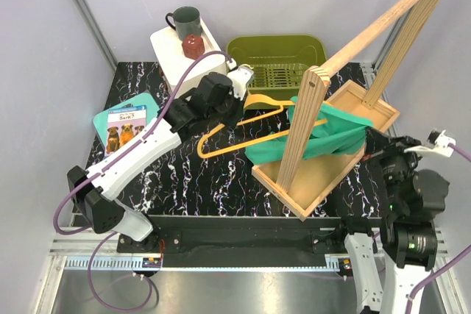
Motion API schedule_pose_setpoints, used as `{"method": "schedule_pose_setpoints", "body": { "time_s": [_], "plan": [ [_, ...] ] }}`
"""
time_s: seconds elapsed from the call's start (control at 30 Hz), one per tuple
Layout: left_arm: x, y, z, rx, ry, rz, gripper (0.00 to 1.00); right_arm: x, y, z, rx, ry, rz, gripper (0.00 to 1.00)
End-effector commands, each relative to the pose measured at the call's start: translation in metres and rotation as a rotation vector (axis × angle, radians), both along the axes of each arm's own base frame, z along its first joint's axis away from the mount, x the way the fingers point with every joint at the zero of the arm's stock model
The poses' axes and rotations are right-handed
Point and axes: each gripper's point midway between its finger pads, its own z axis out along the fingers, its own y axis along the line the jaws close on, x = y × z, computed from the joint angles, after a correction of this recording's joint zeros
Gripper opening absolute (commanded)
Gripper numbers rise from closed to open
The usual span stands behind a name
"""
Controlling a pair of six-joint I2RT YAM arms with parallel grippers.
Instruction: Remove the tank top from the hanger
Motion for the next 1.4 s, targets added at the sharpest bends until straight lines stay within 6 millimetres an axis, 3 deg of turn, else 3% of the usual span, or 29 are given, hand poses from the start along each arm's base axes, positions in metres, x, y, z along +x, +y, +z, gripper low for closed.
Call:
{"method": "schedule_pose_setpoints", "body": {
  "time_s": [0.0, 0.1, 0.27, 0.4, 0.67, 0.97, 1.1, 1.23, 1.37],
  "plan": [
    [-0.006, 0.030, 0.031, -0.042, -0.066, 0.116, 0.00, 0.013, -0.043, -0.010, -0.064, 0.140, -0.223, 0.00],
    [-0.014, 0.037, 0.034, -0.045, -0.069, 0.118, 0.00, 0.021, -0.052, -0.021, -0.088, 0.212, -0.257, 0.00],
    [-0.017, 0.038, 0.037, -0.075, -0.054, 0.131, 0.00, 0.024, -0.036, -0.035, -0.105, 0.289, -0.160, 0.00],
    [-0.019, 0.033, 0.034, -0.073, -0.033, 0.105, 0.00, 0.012, -0.064, -0.040, -0.150, 0.338, -0.310, 0.00],
    [-0.042, 0.034, 0.024, -0.081, 0.011, 0.021, 0.00, 0.015, -0.078, -0.031, -0.220, 0.372, -0.367, 0.00],
    [-0.064, 0.048, 0.006, -0.012, 0.057, -0.035, 0.00, 0.042, -0.064, -0.008, -0.231, 0.329, -0.272, 0.00],
    [-0.071, 0.055, 0.007, 0.003, 0.057, -0.046, 0.00, 0.056, -0.058, -0.014, -0.230, 0.359, -0.225, 0.00],
    [-0.066, 0.060, 0.012, 0.004, 0.040, -0.003, 0.00, 0.059, -0.041, -0.030, -0.212, 0.372, -0.129, 0.05],
    [-0.069, 0.057, 0.015, 0.008, 0.051, -0.031, 0.00, 0.063, -0.055, -0.038, -0.238, 0.417, -0.193, 0.00]
  ]
}}
